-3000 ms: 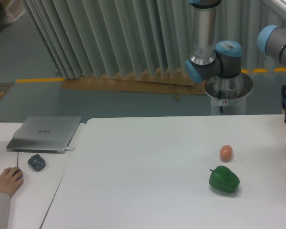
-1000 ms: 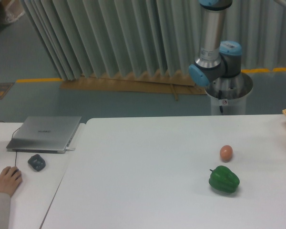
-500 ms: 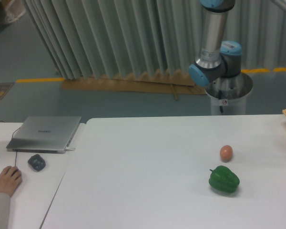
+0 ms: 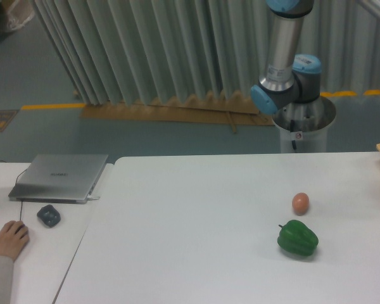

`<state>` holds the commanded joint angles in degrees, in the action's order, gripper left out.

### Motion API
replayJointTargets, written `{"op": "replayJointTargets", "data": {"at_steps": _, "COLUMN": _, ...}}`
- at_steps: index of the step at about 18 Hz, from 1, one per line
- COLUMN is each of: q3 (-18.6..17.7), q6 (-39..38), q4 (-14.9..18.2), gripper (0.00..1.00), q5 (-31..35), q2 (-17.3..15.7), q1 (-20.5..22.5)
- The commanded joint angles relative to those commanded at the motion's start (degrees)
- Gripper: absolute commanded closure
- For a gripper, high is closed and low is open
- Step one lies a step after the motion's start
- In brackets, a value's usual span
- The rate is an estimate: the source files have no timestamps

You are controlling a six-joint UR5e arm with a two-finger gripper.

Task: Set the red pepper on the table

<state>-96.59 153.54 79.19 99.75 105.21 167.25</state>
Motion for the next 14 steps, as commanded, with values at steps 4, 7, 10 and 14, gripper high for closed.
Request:
{"op": "replayJointTargets", "data": {"at_steps": 4, "q3": -1.5, "q6": -0.3, "q4": -0.2, "gripper": 0.0, "q5": -0.2, "q2": -0.1, "q1": -0.2}}
{"op": "replayJointTargets", "data": {"at_steps": 7, "q3": -1.8, "q6": -0.4, "q4": 0.2, "gripper": 0.0, "q5": -0.1, "q2": -0.8, "q1": -0.2}}
{"op": "replayJointTargets", "data": {"at_steps": 10, "q3": -3.1, "q6": -0.3, "q4": -0.1, "gripper": 0.0, "q5": -0.2, "q2": -0.9, "q1": 0.0}}
{"op": "replayJointTargets", "data": {"at_steps": 14, "q3": -3.3, "q6": -0.4, "q4": -0.2, "gripper": 0.0, "q5": -0.2, "q2": -0.8, "q1": -0.3}}
